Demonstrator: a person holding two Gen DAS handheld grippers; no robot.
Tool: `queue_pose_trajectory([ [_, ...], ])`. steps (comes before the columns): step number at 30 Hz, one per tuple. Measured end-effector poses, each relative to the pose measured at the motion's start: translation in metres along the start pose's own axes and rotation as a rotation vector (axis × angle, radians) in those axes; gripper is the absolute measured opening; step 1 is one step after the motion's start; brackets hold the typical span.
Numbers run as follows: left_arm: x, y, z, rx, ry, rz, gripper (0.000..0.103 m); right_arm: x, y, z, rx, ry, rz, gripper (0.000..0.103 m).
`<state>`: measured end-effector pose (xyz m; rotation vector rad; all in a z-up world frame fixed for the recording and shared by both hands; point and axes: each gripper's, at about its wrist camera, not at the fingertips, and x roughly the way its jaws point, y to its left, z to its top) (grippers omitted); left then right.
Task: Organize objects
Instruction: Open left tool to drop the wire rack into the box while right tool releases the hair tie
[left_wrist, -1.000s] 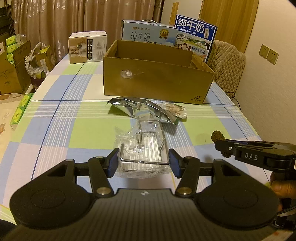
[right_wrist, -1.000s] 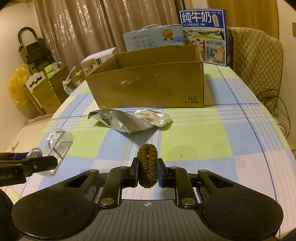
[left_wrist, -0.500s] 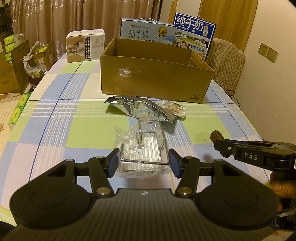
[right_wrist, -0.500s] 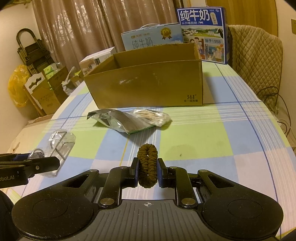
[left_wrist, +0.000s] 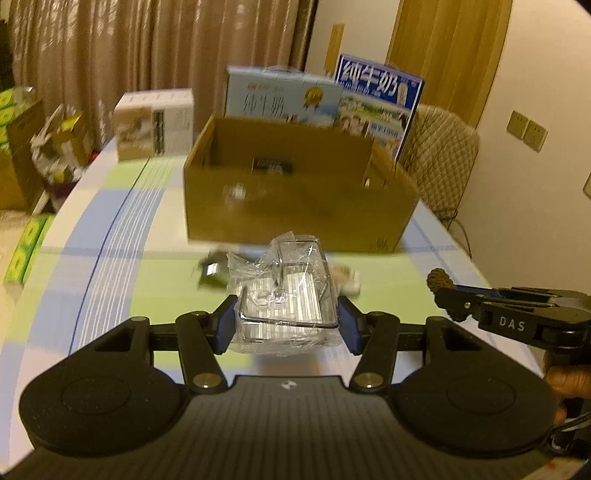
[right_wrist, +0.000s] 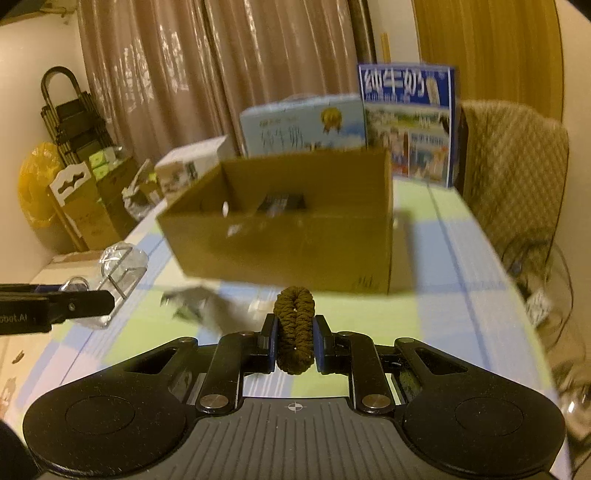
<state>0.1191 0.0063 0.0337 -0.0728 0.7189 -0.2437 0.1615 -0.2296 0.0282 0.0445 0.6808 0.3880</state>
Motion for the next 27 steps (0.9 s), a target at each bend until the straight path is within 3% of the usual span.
queue_pose_trajectory([
  [9, 0.037, 0.006, 0.1, 0.043, -0.069, -0.035, 0.051, 0.023, -0.02, 0.092, -0.049, -0.046, 0.005, 0.016],
  [14, 0.065, 0.006, 0.146, 0.057, -0.082, -0.04, 0.051, 0.048, -0.029, 0.131, -0.016, -0.05, 0.022, 0.016],
  [24, 0.128, 0.004, 0.179, 0.024, -0.038, -0.058, 0.052, 0.085, -0.046, 0.154, 0.007, -0.033, 0.019, 0.016],
  [27, 0.149, 0.009, 0.183, -0.011, -0.036, -0.068, 0.065, 0.089, -0.05, 0.15, 0.026, -0.022, 0.022, 0.016],
])
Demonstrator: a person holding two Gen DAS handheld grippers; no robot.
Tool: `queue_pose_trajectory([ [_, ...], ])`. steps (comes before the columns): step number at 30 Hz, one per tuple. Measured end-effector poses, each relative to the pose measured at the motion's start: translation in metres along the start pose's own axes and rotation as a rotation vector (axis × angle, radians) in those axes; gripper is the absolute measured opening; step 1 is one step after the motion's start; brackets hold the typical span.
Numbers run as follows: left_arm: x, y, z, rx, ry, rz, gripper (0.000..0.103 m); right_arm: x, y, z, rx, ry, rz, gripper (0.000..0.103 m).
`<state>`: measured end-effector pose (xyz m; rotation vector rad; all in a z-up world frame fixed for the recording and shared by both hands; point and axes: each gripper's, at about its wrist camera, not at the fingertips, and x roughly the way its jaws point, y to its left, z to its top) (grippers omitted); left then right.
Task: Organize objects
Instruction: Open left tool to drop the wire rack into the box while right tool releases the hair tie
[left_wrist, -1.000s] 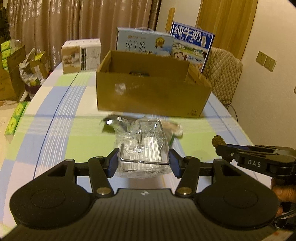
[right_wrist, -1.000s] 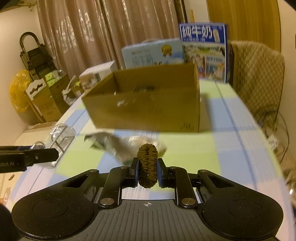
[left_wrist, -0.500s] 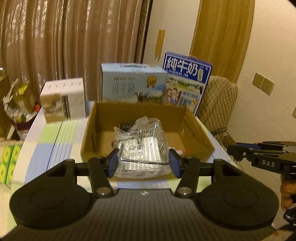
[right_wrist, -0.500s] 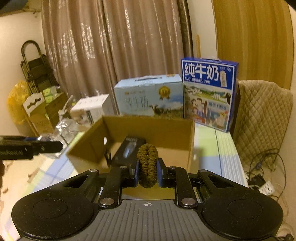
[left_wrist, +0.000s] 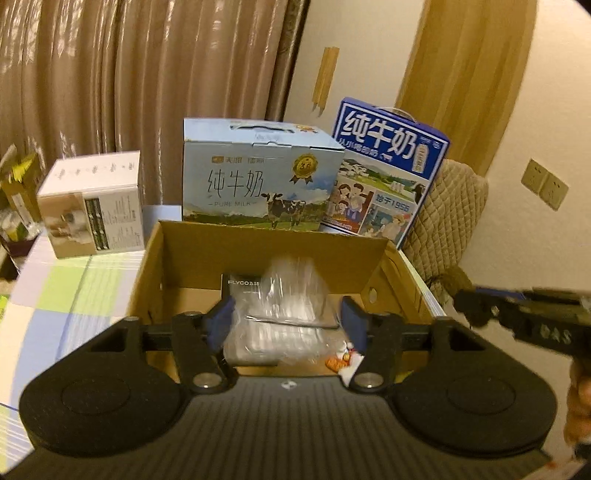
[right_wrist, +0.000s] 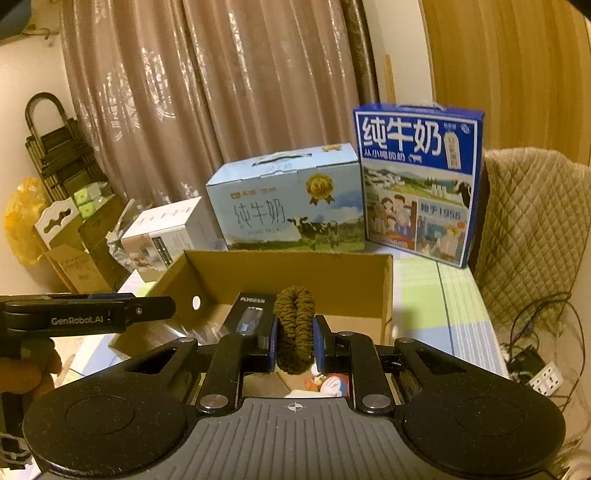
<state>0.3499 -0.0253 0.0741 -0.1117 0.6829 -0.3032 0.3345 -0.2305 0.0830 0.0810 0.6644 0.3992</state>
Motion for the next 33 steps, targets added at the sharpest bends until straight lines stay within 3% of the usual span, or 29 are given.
queue_pose_trajectory([
  [11, -0.001, 0.01, -0.014, 0.003, 0.024, 0.028, 0.066, 0.006, -0.005, -0.014, 0.01, 0.033, -0.004, 0.016],
  [26, -0.007, 0.006, -0.018, 0.034, 0.025, 0.033, 0.069, 0.019, 0.004, 0.003, 0.022, 0.017, 0.012, 0.016],
  [27, -0.006, 0.007, -0.018, 0.033, 0.027, 0.034, 0.069, 0.02, 0.004, 0.006, 0.028, 0.003, 0.025, 0.018],
  [29, -0.005, 0.008, -0.018, 0.033, 0.028, 0.035, 0.07, 0.024, 0.003, 0.011, 0.052, -0.016, 0.079, 0.049],
  [30, -0.004, 0.009, -0.018, 0.033, 0.029, 0.037, 0.07, 0.023, 0.004, 0.013, 0.069, -0.031, 0.085, 0.073],
  [33, -0.004, 0.011, -0.019, 0.035, 0.031, 0.044, 0.071, 0.018, 0.001, 0.016, 0.09, -0.092, 0.076, 0.078],
])
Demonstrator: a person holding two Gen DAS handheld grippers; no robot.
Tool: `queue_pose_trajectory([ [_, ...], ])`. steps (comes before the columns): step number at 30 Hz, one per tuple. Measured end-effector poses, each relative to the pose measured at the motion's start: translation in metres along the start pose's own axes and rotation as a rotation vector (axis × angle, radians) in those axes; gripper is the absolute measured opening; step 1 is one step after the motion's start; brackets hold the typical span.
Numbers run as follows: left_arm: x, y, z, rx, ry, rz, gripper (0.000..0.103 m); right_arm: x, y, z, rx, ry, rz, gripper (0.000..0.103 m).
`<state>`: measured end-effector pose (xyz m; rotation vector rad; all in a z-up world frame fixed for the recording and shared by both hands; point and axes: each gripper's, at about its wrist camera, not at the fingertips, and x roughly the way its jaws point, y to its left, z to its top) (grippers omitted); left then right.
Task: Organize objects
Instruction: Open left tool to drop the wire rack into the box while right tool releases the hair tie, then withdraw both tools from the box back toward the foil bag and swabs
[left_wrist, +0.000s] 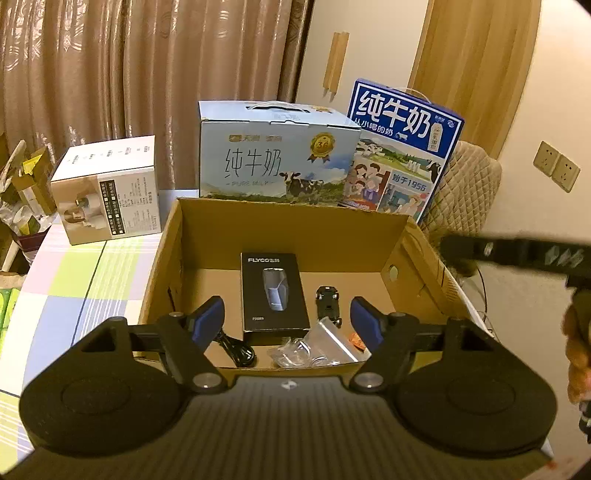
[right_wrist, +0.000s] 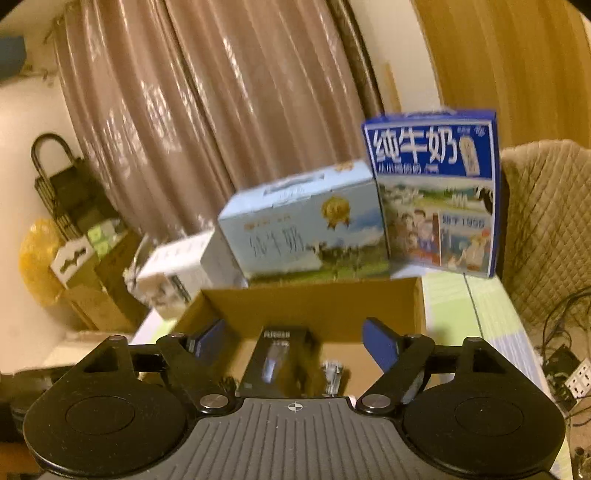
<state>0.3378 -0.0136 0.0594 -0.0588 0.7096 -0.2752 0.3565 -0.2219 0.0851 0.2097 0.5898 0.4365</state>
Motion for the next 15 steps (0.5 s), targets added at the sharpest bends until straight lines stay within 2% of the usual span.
queue_pose_trajectory([
  [7, -0.003, 0.004, -0.008, -0.009, 0.006, 0.009, 0.072, -0.009, -0.011, -0.014, 0.036, 0.027, -0.033, 0.078],
  [15, -0.023, 0.003, -0.02, -0.033, 0.0, 0.006, 0.075, -0.045, -0.017, -0.037, 0.077, 0.05, -0.064, 0.078],
])
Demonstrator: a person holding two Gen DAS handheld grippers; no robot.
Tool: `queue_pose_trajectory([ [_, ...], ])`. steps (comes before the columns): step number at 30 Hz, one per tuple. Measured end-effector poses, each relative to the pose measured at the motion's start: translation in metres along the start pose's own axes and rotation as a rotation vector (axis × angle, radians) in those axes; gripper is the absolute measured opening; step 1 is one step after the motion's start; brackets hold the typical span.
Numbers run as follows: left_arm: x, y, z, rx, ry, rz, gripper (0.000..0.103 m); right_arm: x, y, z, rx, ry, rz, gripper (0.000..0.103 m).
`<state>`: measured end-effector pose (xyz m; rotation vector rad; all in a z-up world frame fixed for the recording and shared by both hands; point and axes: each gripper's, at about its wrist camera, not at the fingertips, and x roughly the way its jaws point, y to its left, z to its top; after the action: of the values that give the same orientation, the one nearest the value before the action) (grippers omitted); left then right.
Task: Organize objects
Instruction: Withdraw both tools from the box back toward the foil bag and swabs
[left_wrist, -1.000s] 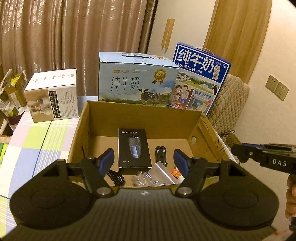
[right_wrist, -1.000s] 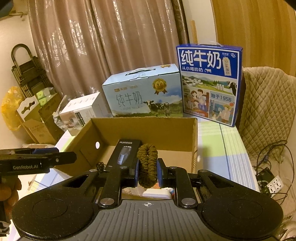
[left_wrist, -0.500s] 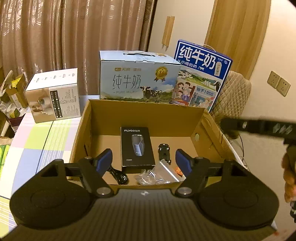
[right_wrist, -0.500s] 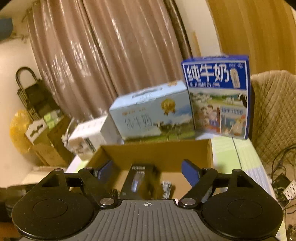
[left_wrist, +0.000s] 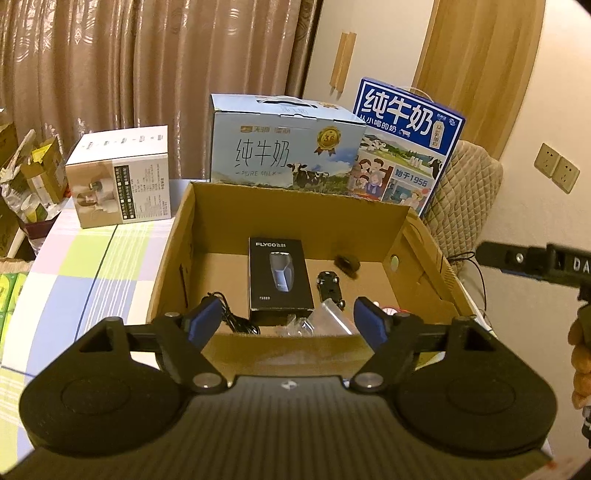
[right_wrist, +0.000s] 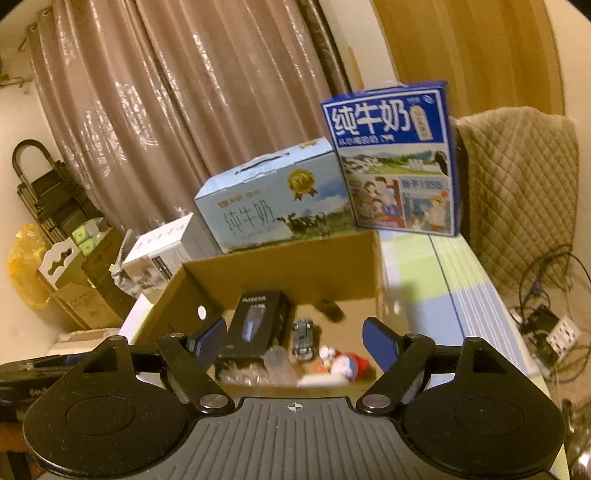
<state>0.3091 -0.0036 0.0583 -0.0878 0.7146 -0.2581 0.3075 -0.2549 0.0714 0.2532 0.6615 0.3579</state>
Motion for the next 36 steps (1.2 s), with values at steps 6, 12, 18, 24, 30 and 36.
queue_pose_trajectory([
  [6, -0.025, -0.001, -0.014, -0.019, -0.004, 0.008, 0.078, -0.031, 0.004, -0.036, 0.003, 0.024, -0.005, 0.078],
  [12, -0.06, 0.003, -0.04, -0.036, -0.018, 0.053, 0.085, -0.055, 0.008, -0.077, 0.021, 0.055, -0.004, 0.078],
  [18, -0.089, 0.013, -0.075, -0.087, -0.011, 0.086, 0.093, -0.072, 0.014, -0.111, 0.005, 0.091, -0.004, 0.078],
  [24, -0.11, 0.017, -0.11, -0.143, 0.018, 0.108, 0.097, -0.08, 0.018, -0.146, -0.02, 0.124, -0.001, 0.078],
  [30, -0.119, 0.017, -0.137, -0.172, 0.058, 0.122, 0.101, -0.081, 0.018, -0.165, -0.009, 0.148, 0.002, 0.078],
  [36, -0.125, 0.019, -0.151, -0.177, 0.075, 0.132, 0.102, -0.083, 0.018, -0.169, -0.011, 0.148, 0.004, 0.078],
])
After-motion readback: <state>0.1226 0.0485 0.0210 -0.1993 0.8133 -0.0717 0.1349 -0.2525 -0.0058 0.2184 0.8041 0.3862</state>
